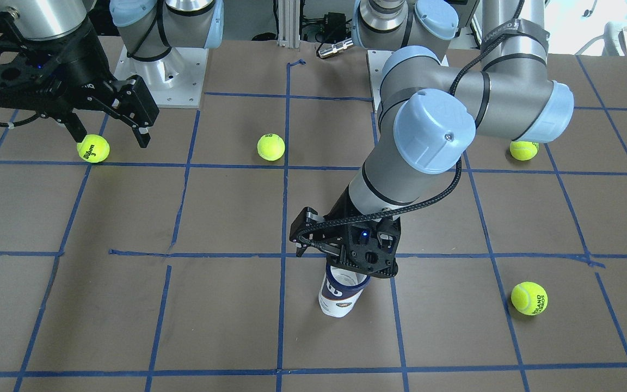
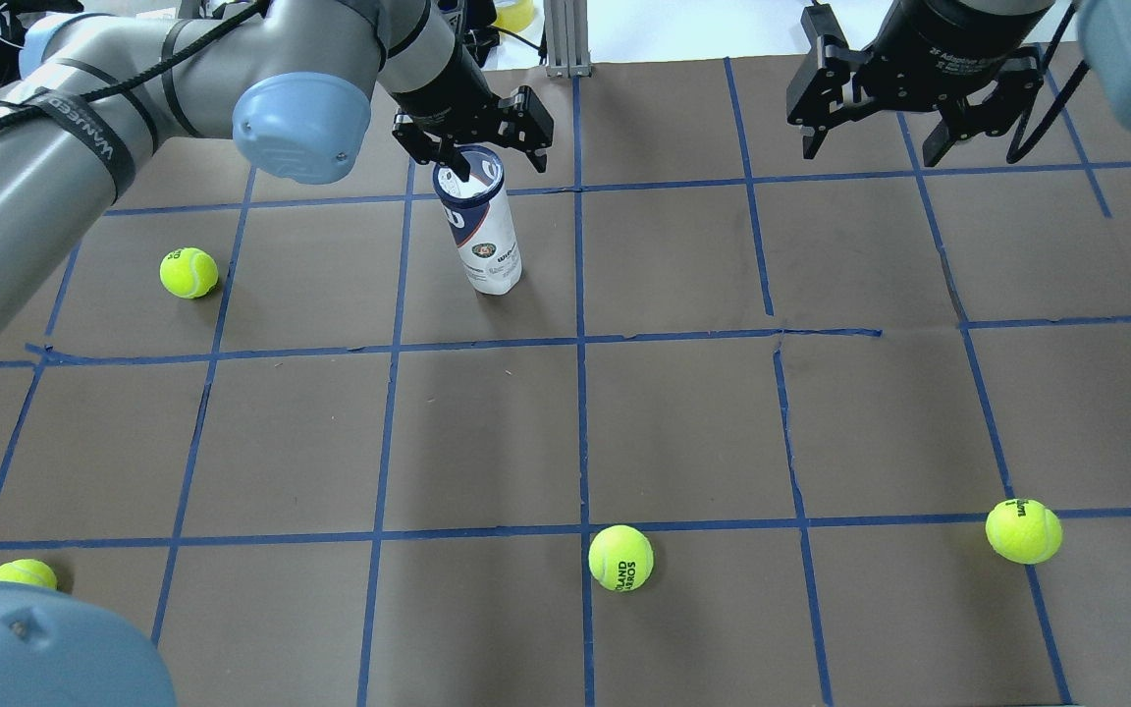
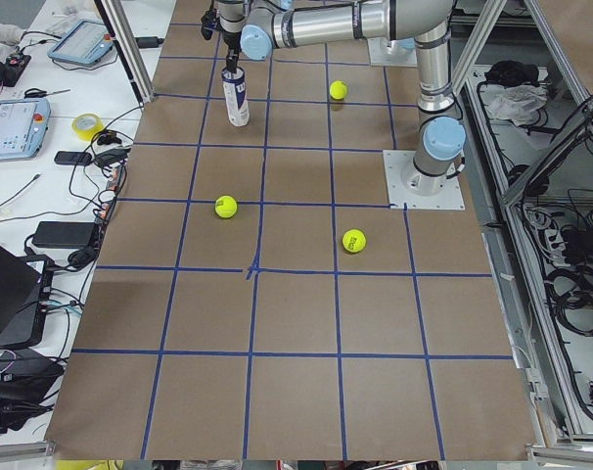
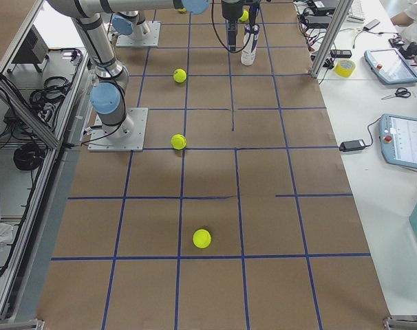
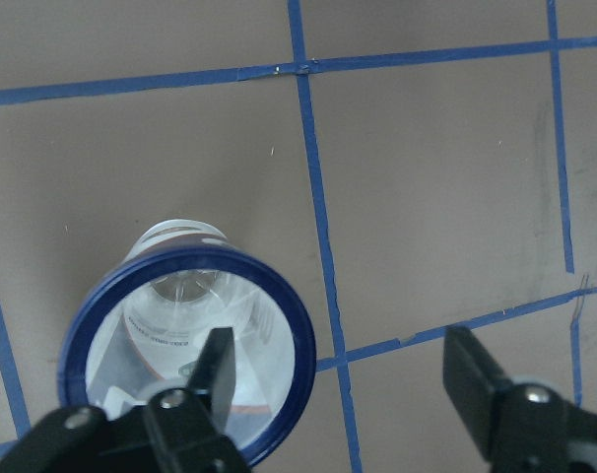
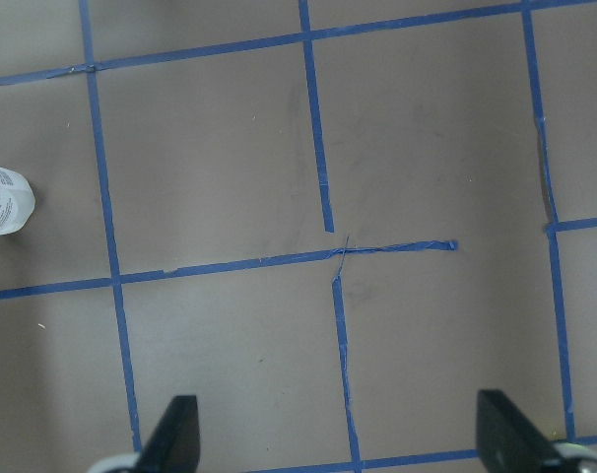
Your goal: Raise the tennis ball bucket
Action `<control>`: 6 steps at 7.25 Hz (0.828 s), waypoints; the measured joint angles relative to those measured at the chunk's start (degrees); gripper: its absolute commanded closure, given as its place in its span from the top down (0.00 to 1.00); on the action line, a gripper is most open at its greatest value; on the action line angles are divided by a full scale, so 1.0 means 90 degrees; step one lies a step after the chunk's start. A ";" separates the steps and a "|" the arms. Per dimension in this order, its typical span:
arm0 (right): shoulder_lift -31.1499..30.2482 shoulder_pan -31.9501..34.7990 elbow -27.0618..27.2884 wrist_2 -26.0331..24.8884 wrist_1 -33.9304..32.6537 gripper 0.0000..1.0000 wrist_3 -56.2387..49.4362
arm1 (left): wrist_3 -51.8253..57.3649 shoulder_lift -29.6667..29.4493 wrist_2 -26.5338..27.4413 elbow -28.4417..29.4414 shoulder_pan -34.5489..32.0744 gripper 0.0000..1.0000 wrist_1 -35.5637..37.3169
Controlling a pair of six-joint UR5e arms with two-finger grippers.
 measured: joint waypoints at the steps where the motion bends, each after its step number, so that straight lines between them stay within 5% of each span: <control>1: 0.0001 0.0003 0.0000 0.0002 0.0000 1.00 0.0004 | -0.0007 0.0106 0.0061 0.0151 -0.0001 1.00 -0.0378; 6: 0.0004 0.0008 0.0000 0.0017 0.0000 1.00 0.0010 | 0.0246 0.1218 0.1282 0.0263 0.0503 1.00 -0.2252</control>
